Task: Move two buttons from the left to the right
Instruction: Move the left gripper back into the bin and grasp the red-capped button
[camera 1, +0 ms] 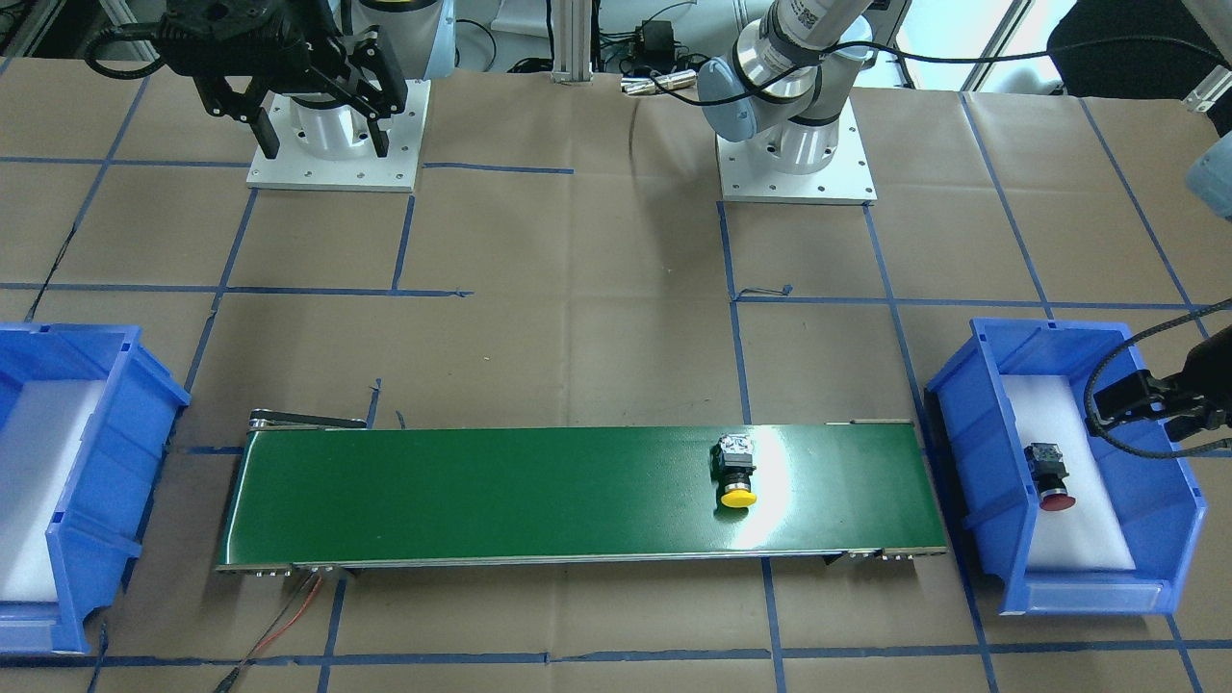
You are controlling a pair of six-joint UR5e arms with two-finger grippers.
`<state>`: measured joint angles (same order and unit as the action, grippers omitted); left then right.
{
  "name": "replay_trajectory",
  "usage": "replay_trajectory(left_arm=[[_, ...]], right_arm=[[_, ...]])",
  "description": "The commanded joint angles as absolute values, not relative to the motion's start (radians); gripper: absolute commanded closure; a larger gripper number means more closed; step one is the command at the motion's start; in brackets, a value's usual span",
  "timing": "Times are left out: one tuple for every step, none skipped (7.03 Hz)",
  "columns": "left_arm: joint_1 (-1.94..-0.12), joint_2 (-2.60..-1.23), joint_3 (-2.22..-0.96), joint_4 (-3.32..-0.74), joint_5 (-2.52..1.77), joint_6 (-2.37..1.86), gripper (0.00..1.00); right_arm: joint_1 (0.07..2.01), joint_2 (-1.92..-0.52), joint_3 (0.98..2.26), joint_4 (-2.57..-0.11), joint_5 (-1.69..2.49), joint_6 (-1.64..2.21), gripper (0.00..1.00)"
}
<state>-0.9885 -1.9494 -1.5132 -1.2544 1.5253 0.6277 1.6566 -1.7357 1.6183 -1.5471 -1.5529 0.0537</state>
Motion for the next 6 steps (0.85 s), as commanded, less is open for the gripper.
replay_trajectory(left_arm=[[-0.989,-1.994,-1.616,-1.067,1.523,0.626,0.01],[-0.991,-2.008,-1.667,-0.989,1.522,0.626,0.01],[-0.991,-2.028,-1.704,-0.924,1.522,0.626,0.01],[-0.992,-2.046,-1.718,-0.896,1.522,0.624,0.01],[-0.992,-2.049,-1.720,-0.893,1.522,0.624,0.01],[-0.992,-2.051,-1.726,-0.891,1.522,0.624,0.01]], right_arm=[[1.657,-1.736,1.618,-1.548,-1.555,0.054,0.00],[1.657,-1.736,1.620,-1.545,-1.555,0.054,0.00],[1.658,-1.736,1.620,-1.548,-1.554,0.054,0.00],[1.657,-1.736,1.623,-1.548,-1.555,0.054,0.00],[1.657,-1.736,1.626,-1.546,-1.555,0.054,0.00],[1.657,-1.736,1.625,-1.545,-1.555,0.054,0.00]])
